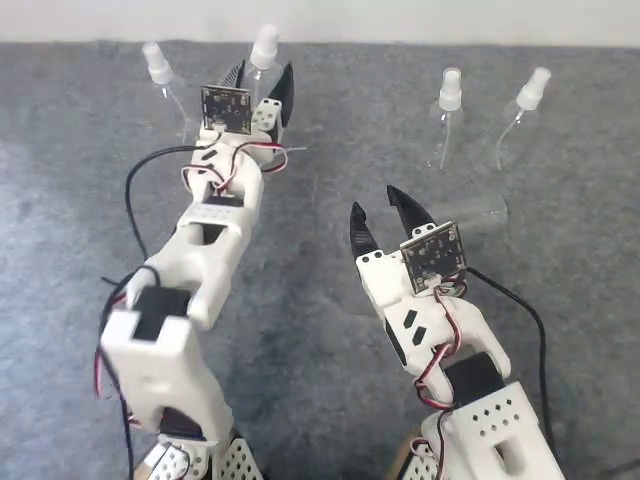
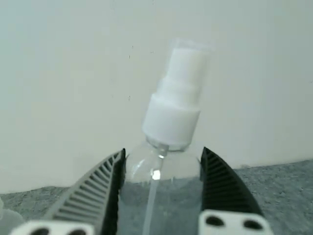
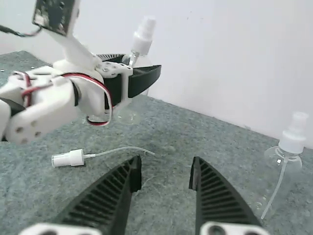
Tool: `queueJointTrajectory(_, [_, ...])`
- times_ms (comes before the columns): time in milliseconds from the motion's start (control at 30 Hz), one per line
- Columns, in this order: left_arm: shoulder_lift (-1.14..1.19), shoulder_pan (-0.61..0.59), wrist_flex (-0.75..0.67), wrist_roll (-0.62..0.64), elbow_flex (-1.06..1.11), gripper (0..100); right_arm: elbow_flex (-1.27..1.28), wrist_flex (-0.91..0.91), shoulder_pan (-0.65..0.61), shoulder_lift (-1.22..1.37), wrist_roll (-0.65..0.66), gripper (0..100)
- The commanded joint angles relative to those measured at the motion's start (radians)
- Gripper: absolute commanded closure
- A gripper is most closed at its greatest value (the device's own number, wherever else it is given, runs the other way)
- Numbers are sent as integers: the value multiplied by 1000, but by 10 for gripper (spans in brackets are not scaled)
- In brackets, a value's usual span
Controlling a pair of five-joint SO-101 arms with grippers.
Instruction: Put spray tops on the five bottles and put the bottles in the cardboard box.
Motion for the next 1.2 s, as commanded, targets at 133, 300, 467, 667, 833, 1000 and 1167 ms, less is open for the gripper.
queueJointTrajectory(133, [189, 0, -51, 34, -254, 973, -14, -22, 15, -18, 3, 854])
queueJointTrajectory(300, [336, -8, -46, 130, -412, 973, -12, -22, 15, -18, 3, 854])
queueJointTrajectory(467, [465, -8, -46, 110, -541, 973, -12, -22, 13, -18, 3, 854])
queueJointTrajectory(667, [585, -9, -46, 68, -631, 973, -12, -22, 13, -18, 3, 854])
queueJointTrajectory(833, [600, -26, -46, 63, -630, 973, -12, -22, 13, -18, 6, 854])
queueJointTrajectory(1000, [595, -28, -44, 63, -627, 970, -12, -22, 13, -18, 6, 854])
queueJointTrajectory(1167, [594, -21, -44, 63, -599, 907, -12, -22, 13, -18, 6, 854])
